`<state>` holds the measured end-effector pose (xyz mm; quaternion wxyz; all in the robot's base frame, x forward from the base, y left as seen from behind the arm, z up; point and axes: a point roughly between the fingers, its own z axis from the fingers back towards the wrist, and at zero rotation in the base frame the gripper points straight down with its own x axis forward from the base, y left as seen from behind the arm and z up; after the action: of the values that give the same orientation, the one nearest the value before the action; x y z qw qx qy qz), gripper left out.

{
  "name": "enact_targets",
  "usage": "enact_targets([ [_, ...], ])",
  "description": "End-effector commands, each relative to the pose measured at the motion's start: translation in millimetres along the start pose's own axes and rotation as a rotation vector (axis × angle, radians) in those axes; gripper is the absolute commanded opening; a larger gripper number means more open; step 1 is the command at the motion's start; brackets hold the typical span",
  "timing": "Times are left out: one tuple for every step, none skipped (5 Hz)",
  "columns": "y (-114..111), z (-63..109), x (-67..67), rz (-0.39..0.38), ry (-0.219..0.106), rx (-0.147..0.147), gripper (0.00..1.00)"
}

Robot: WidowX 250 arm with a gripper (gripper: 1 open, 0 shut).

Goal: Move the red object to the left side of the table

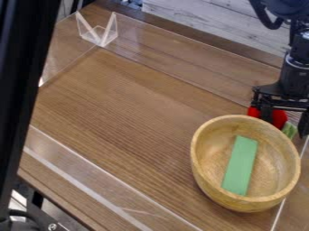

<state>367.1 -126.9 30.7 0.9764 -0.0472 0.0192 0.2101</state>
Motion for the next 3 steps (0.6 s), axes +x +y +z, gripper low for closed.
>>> enact_targets([
  [6.0, 6.9, 15.0, 0.017, -0.046, -0.021, 1.00],
  [11.4, -2.6, 15.5, 0.020, -0.045, -0.013, 1.00],
  [13.4, -7.3, 14.4, 0.052, -0.047, -0.002, 1.00],
])
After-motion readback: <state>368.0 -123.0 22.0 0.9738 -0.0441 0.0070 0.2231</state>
